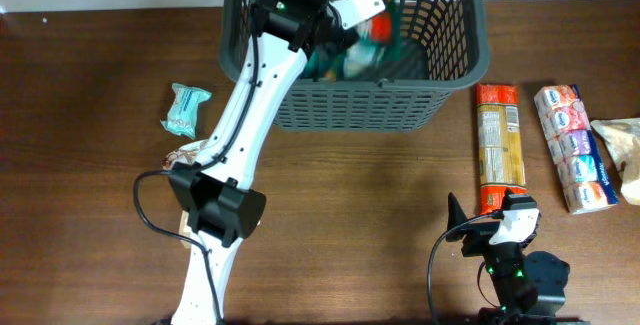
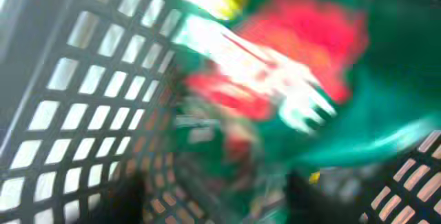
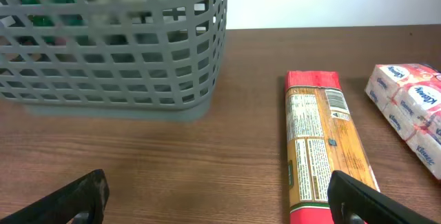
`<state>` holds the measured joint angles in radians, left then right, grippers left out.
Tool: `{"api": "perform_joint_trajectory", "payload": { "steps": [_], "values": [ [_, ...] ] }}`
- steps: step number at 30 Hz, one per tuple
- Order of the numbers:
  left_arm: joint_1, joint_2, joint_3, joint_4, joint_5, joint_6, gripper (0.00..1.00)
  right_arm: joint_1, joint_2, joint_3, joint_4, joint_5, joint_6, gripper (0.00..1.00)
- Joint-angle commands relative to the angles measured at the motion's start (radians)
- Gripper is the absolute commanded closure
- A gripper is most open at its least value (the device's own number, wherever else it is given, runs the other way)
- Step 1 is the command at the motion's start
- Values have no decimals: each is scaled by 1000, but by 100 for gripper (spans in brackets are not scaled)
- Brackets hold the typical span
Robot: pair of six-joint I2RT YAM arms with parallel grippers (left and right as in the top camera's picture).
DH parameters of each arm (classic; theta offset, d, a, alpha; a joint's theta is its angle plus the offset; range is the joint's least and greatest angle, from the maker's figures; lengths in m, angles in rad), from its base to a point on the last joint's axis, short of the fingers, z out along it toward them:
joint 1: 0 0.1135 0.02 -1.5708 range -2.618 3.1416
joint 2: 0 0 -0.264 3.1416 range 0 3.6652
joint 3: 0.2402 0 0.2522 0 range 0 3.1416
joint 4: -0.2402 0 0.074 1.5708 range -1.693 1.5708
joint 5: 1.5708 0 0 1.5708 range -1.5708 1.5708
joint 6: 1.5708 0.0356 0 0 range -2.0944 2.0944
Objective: Pack container
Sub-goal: 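Lift the Nescafe pack with the left gripper and drop it into the basket, then move the left gripper down and grasp the clear snack bag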
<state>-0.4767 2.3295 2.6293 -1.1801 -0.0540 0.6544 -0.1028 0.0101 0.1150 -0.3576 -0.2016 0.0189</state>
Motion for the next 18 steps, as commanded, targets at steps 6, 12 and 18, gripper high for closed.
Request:
{"api": "perform_joint_trajectory", "payload": {
  "steps": [6,12,18],
  "values": [
    [46,-217,24,-103,-171,-278,13,6,-7,-6,-1,-5,1,1],
    [220,-421,24,-311,-229,-576,8,6,-7,-6,-1,-5,1,1],
    [539,-413,2,-507,-52,-711,9,6,-7,-6,-1,-5,1,1]
  ]
}}
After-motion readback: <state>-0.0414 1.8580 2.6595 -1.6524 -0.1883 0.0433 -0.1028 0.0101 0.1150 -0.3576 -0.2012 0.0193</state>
